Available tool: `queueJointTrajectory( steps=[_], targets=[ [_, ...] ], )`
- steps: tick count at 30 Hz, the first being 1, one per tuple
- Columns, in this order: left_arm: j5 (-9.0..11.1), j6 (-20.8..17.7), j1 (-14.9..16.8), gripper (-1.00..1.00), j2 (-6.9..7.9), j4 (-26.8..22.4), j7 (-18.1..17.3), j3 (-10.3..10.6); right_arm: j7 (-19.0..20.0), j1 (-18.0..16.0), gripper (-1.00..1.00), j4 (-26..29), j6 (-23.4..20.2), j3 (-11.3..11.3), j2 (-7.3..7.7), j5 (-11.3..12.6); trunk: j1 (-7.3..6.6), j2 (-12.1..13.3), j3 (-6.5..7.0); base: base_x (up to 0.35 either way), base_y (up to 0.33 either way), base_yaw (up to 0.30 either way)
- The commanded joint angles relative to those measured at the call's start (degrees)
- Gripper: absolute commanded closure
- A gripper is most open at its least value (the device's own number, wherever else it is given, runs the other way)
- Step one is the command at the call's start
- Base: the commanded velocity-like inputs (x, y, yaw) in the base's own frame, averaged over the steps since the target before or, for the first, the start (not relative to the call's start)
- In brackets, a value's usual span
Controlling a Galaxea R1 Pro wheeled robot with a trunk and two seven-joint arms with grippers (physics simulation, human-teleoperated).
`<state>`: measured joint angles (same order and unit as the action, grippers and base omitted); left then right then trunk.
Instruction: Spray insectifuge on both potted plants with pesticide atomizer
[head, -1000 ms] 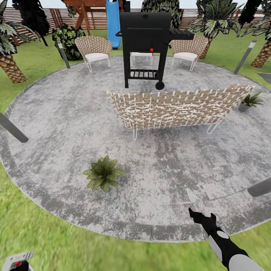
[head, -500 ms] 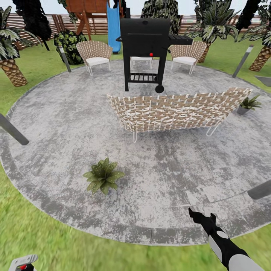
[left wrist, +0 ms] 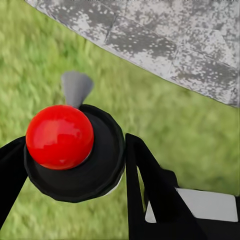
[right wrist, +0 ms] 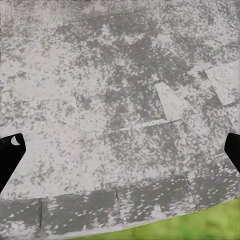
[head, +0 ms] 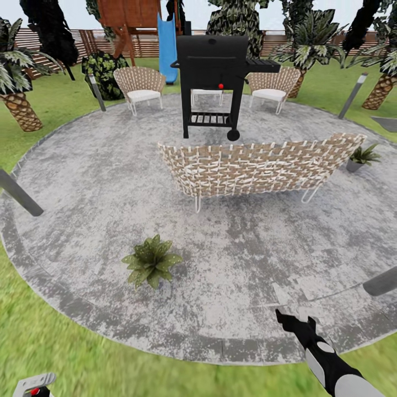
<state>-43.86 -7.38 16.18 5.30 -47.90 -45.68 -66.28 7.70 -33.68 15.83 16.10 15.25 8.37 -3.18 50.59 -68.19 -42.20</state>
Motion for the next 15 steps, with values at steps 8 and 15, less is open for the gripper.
queueJointTrajectory(
  steps=[8,15],
  targets=[
    [-0.1,-0.4,0.1,1.0,-0.02,-0.1,-0.5,-0.2,0.4,-0.1,-1.0,-0.1,0.2,0.5,0.04,-0.3,0.0,0.0,0.69,0.0,0.0,0.0],
    [-0.1,-0.4,0.1,1.0,0.06,-0.1,-0.5,-0.2,0.4,0.0,-1.0,-0.1,0.2,0.6,0.06,-0.3,0.0,0.0,1.32,0.0,0.0,0.0]
  ],
)
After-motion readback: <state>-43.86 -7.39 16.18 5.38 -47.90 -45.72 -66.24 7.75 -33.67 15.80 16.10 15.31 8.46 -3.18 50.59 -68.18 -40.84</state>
